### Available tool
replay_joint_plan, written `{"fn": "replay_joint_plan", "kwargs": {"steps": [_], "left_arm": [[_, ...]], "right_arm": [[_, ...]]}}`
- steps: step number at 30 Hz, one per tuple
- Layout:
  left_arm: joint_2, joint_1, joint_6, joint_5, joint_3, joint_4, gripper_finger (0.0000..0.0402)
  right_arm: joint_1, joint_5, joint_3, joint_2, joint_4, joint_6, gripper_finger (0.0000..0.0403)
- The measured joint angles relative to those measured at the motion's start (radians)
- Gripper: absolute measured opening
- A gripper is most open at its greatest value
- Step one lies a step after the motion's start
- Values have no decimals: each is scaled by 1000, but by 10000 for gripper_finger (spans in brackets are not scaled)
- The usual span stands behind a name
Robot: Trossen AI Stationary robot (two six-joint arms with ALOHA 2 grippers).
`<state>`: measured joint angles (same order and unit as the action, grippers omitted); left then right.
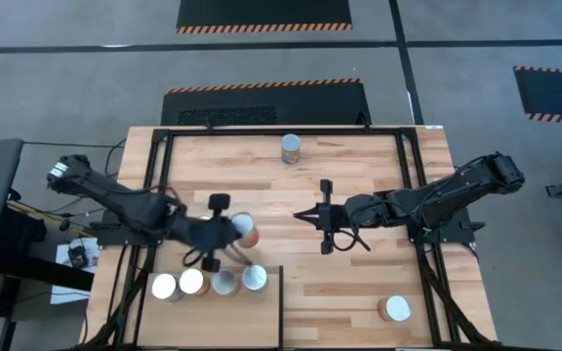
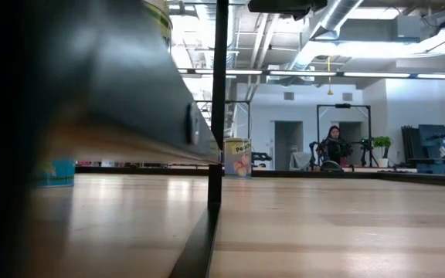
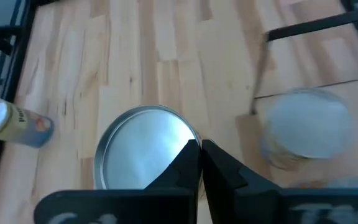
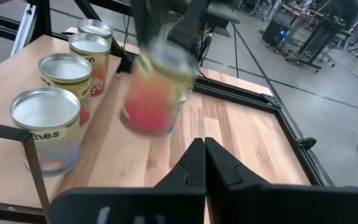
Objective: Pick and place cans onto a shelf
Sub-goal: Put the canned green beans on the shelf
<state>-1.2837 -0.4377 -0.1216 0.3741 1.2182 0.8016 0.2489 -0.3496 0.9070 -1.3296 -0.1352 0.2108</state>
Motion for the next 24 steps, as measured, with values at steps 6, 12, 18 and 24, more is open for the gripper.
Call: {"fn": "replay_joint_plan", "kwargs": {"steps": [6, 12, 18, 24], "left_arm": [[-38, -207, -175, 110, 211, 175, 0], [-171, -385, -315, 168, 384, 286, 0], [-358, -498, -363, 126, 524, 315, 0], [-477, -575, -432, 131, 607, 299, 0]], "right_arm": [[0, 0, 0, 0, 1, 0, 9], [0, 0, 0, 0, 0, -8, 9], [7, 0, 0, 0, 0, -11, 9], [30, -2, 0, 0, 0, -19, 8]]}}
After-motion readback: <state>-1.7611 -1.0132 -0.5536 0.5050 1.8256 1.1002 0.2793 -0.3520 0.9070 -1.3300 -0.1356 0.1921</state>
